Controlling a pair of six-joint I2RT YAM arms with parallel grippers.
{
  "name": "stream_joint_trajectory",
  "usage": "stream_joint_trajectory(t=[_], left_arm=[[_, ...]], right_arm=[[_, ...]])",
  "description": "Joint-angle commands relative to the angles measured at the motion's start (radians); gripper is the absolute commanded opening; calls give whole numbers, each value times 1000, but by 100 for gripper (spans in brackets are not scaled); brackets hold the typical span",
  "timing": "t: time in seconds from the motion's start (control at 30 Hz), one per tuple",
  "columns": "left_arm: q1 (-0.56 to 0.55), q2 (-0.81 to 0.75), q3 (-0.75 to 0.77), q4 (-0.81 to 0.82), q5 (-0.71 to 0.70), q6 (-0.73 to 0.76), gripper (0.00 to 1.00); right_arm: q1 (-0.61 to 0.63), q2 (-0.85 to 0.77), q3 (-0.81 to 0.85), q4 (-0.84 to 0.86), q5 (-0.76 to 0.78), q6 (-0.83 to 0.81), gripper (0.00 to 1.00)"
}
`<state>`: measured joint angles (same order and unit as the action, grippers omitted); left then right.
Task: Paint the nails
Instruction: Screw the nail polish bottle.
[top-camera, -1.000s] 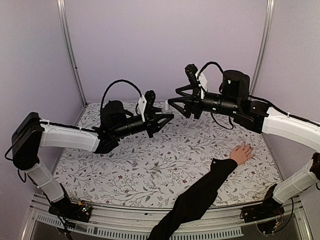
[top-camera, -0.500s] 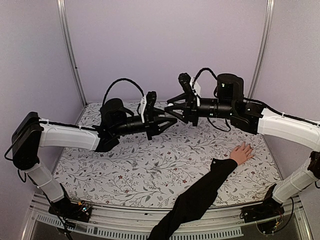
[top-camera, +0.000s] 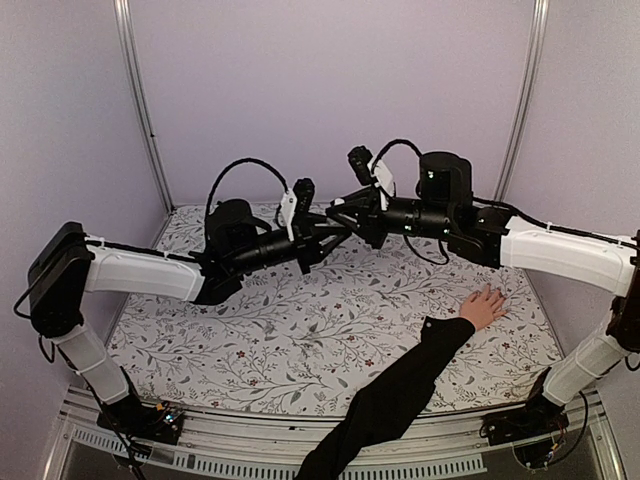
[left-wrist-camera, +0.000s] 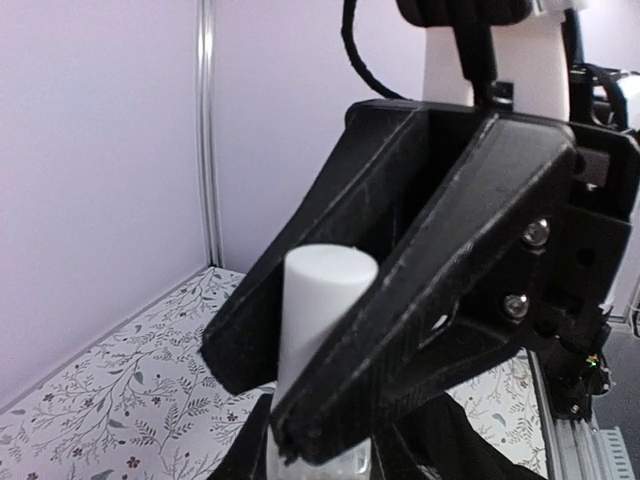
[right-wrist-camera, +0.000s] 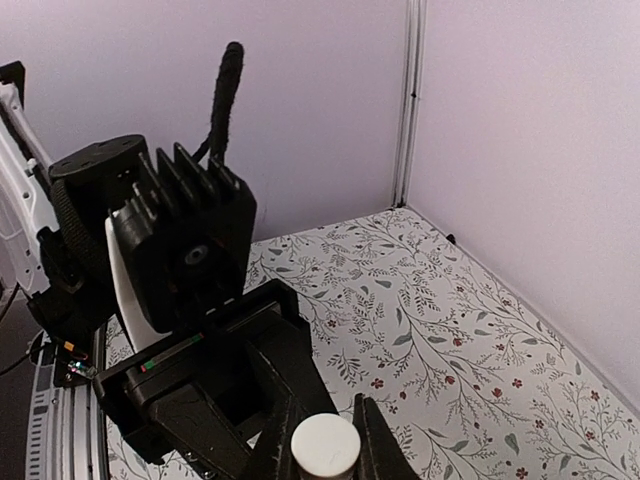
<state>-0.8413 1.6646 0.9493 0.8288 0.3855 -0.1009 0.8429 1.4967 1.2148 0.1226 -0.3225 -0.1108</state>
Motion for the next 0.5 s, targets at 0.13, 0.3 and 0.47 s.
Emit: stream_joint_trajectory(t=[0.13, 0.3, 0.47], left_arm=[[-17, 38, 58, 30, -255, -28, 0], [-31, 65, 93, -7, -315, -5, 0], [-35, 72, 103, -27, -338, 4, 0]], right_arm=[[-2, 77, 51, 56, 271, 185, 0], [27, 119, 79, 54, 344, 193, 0], [44, 152, 121, 22, 396, 166, 0]])
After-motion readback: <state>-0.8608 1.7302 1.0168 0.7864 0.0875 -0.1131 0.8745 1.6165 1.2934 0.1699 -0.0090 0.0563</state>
